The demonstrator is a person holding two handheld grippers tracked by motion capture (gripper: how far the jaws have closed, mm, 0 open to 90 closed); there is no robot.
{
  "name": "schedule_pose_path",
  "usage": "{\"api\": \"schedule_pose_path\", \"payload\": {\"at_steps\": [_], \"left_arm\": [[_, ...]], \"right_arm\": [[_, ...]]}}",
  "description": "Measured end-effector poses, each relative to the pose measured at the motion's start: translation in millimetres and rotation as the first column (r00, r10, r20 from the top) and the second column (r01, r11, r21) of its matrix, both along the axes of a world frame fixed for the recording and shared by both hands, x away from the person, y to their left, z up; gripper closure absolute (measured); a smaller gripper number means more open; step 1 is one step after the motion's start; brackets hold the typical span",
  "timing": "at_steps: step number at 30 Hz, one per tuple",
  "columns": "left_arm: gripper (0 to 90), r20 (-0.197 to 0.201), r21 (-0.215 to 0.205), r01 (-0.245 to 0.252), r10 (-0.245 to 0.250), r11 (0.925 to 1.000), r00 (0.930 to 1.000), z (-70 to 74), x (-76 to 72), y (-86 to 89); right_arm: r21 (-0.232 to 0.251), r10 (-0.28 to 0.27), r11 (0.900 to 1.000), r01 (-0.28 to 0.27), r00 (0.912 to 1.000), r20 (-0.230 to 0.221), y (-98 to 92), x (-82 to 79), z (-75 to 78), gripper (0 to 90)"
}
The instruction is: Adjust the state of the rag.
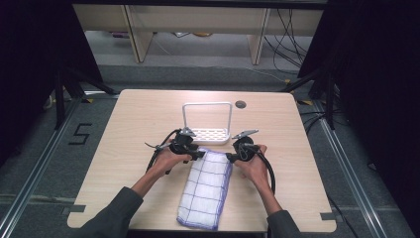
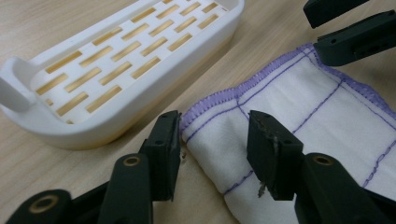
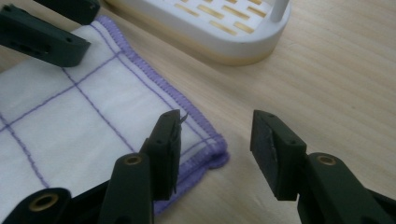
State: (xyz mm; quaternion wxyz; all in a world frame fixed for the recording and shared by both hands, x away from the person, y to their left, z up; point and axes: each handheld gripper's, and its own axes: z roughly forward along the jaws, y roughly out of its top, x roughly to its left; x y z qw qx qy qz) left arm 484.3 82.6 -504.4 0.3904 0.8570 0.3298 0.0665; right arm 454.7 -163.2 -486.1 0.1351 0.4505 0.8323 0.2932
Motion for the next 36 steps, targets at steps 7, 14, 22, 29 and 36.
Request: {"api": "schedule_pose_path", "payload": {"at_steps": [7, 14, 22, 29, 36], "left_arm": [[65.2, 0.021, 0.032, 0.025, -0.026, 0.9992, 0.9994, -2.4, -1.5, -3.3], [75.0, 0.023, 0.037, 0.044, -0.045, 0.9983, 0.9987, -3.5, -2.4, -3.0], [79.9, 0.028, 0.044, 0.057, -0.058, 0.9974, 0.9979, -3.0, -3.4, -2.0], [82.3, 0.020, 0.031, 0.052, -0.053, 0.9981, 0.9984, -2.8, -4.6, 2.0], [84.8, 0.039, 0.011, 0.050, -0.051, 0.9987, 0.9980, 6.7, -9.9, 11.3]], "right_arm": [[-0.024, -0.010, 1.000, 0.009, 0.9996, -0.026, 1.8, 2.0, -8.2, 54.7], [0.000, 0.008, 1.000, -0.008, 0.9985, -0.054, 3.2, 1.1, -9.2, 64.1], [0.023, 0.017, 1.000, -0.017, 0.9990, -0.040, 1.8, 1.9, -10.8, 70.1], [0.053, 0.042, 0.998, -0.040, 0.9979, -0.049, 2.1, 2.4, -12.0, 84.0], [0.098, 0.089, 0.991, -0.090, 0.9958, 0.023, 2.2, 0.8, -3.5, 86.9]]}}
